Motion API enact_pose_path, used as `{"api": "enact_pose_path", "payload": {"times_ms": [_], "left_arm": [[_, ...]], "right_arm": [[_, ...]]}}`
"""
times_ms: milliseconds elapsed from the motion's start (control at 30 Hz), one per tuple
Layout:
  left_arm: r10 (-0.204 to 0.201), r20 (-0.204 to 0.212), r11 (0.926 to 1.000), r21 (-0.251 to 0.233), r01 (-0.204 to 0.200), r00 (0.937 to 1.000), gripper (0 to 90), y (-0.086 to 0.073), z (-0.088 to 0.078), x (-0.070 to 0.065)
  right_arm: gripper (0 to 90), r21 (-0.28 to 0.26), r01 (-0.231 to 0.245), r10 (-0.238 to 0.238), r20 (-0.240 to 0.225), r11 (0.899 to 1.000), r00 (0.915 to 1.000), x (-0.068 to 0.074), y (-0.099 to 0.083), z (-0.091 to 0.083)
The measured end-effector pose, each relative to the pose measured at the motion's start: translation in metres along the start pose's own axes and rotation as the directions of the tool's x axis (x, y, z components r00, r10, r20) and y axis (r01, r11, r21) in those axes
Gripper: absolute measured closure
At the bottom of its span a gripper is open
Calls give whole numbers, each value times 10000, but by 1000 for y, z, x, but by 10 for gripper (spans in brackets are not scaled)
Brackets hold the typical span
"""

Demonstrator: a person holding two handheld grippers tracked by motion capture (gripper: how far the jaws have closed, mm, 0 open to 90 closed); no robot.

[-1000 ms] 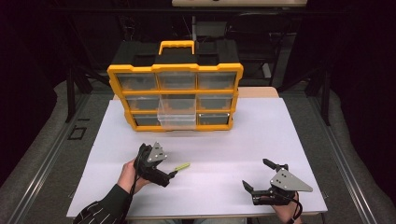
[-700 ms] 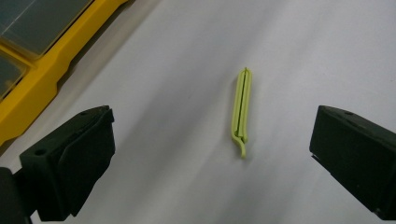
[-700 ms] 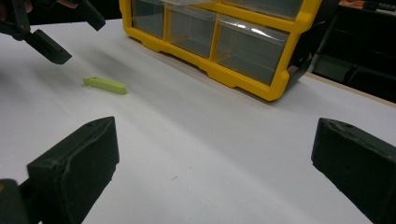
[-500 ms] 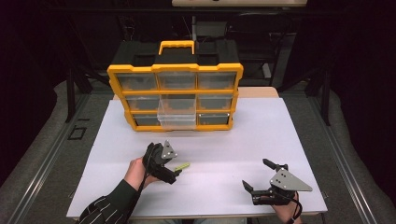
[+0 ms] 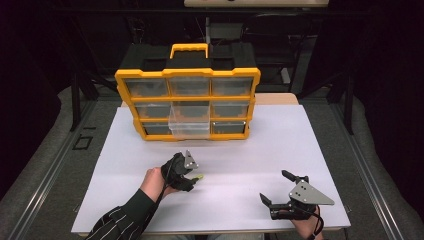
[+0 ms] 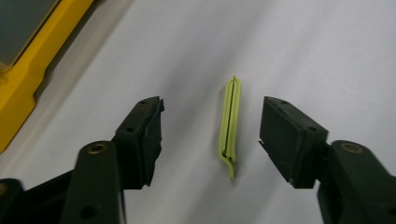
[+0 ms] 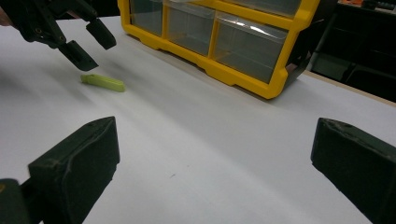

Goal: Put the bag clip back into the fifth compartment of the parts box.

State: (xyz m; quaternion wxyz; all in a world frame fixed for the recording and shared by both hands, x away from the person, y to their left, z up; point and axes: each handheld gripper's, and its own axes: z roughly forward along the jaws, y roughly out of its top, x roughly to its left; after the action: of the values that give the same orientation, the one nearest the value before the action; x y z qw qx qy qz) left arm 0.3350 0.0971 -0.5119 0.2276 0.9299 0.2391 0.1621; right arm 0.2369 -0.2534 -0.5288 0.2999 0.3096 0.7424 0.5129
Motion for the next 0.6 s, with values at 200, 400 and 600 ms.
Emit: {"api": "enact_pose_path", "payload": {"times_ms": [200,400,600], "left_arm": [[175,286,9984,528,-190,9994,536,4,10,-3],[227,470,9966,780,-263,9986,619,6,15,-4],[183,608,9933,1132,-252,9980,682,8,20,-3]], "right_arm": [[7,22,13,-13,10,10000,10000,0,0,0],[8,67,62,-63,24,10000,10000,0,0,0],[8,62,67,-67,21,10000,10000,0,0,0]]}}
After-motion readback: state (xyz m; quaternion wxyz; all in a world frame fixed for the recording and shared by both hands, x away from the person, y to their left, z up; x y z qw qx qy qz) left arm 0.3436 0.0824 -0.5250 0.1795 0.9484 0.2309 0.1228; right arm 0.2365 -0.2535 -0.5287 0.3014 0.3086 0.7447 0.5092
